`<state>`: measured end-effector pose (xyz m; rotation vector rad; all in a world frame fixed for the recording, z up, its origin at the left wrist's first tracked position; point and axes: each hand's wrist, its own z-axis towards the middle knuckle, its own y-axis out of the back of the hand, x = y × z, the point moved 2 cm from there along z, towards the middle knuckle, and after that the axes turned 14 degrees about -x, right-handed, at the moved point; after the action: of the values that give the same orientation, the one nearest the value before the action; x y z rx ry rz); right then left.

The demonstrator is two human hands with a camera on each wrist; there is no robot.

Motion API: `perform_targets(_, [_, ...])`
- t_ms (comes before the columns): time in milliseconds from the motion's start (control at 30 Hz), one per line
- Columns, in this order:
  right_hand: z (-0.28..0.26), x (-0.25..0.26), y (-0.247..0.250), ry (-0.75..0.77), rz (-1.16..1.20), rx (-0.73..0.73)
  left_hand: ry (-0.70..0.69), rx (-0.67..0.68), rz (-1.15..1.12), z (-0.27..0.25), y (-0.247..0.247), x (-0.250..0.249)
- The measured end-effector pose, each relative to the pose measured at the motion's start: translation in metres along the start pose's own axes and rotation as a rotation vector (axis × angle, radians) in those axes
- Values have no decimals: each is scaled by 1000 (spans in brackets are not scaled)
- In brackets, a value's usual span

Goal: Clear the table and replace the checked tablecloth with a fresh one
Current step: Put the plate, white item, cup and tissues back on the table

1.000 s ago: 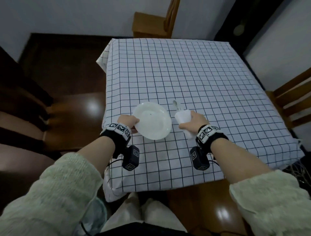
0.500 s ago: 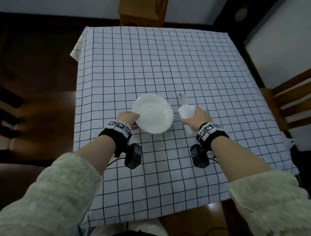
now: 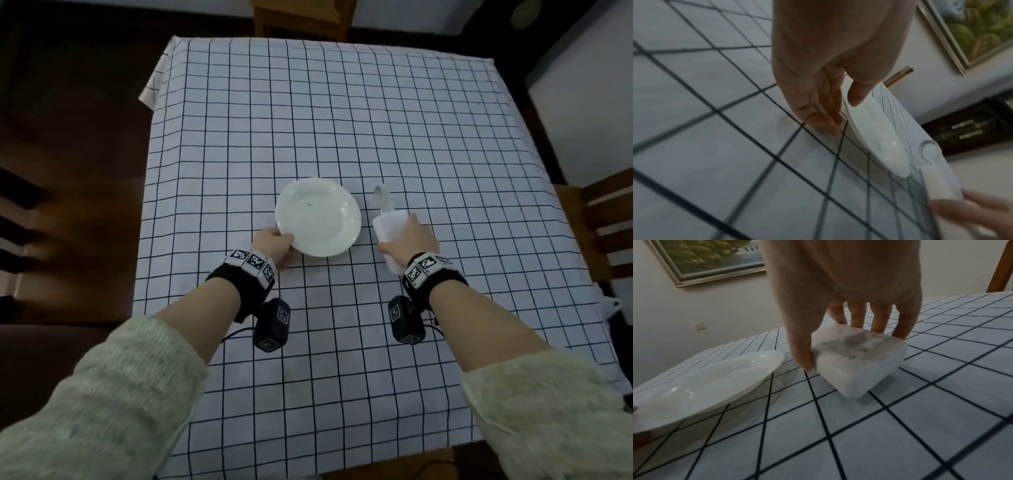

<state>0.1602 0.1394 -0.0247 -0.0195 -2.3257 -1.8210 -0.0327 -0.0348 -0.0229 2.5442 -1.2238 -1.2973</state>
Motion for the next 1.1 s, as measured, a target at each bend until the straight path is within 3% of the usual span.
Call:
perform_targets(133, [-2, 1, -10, -22, 18, 10, -115, -22, 185, 9, 11, 9])
perform_targets(400, [-7, 3, -32, -52, 5, 5, -85, -25, 107, 7, 24, 22])
perform_targets(633, [-41, 19, -6, 0, 3, -9, -99, -43, 143, -8, 53, 38])
perform_targets(833, [-97, 39, 11, 141, 54, -59, -108, -40, 85, -32, 92, 51])
perform_targets(1100, [-210, 56, 3, 317, 278, -273, -300, 2, 267, -72, 165, 108])
